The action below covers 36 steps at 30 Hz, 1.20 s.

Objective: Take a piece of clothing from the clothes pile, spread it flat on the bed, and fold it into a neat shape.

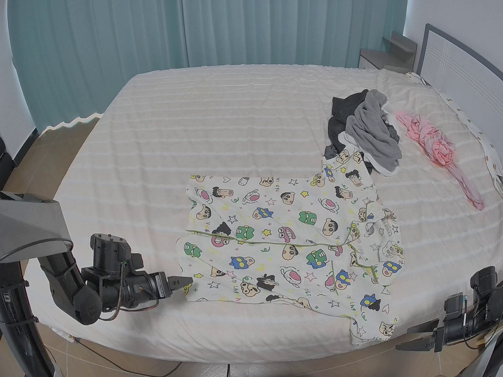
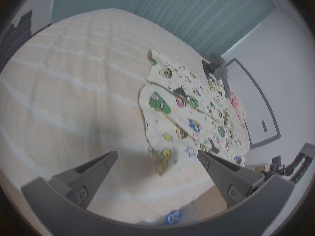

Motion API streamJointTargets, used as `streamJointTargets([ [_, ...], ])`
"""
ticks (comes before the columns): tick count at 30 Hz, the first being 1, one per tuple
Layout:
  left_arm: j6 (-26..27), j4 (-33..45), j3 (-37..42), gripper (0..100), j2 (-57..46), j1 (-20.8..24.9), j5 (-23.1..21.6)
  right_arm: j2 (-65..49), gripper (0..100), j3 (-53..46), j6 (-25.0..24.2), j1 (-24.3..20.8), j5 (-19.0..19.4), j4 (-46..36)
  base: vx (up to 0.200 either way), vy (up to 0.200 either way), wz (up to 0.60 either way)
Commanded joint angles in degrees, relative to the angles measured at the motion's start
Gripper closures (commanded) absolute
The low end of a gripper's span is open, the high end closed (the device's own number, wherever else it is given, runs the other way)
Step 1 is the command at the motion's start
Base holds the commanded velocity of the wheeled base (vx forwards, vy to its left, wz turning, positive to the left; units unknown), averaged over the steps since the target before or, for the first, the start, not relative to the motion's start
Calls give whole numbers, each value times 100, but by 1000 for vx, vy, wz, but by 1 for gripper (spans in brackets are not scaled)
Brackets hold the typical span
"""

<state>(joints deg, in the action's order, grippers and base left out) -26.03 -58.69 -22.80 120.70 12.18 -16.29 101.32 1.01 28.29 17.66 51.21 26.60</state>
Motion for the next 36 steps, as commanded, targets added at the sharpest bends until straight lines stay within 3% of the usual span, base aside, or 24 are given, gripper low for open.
streamJointTargets([
  [1, 45, -11, 276, 0, -46, 285, -50, 11, 0, -101, 1, 0, 3, 3, 0, 0, 0],
  [10, 71, -398, 118, 0, 358, 865, 38, 11, 0, -101, 1, 0, 12, 3, 0, 0, 0],
  [20, 80, -1040, 65, 0, 868, 944, 126, 81, 0, -101, 45, 0, 12, 3, 0, 0, 0],
  [31, 54, -1180, 74, 0, 1008, 1076, 117, 116, 0, -101, 45, 0, 12, 3, 0, 0, 0],
  [32, 54, -1180, 65, 100, 1026, 1076, 117, 125, 0, -101, 53, 0, 12, 12, 0, 0, 0],
  [36, 54, -1180, 109, 100, 1017, 1032, 126, 125, 0, -101, 71, 0, 12, 3, 0, 0, 0],
])
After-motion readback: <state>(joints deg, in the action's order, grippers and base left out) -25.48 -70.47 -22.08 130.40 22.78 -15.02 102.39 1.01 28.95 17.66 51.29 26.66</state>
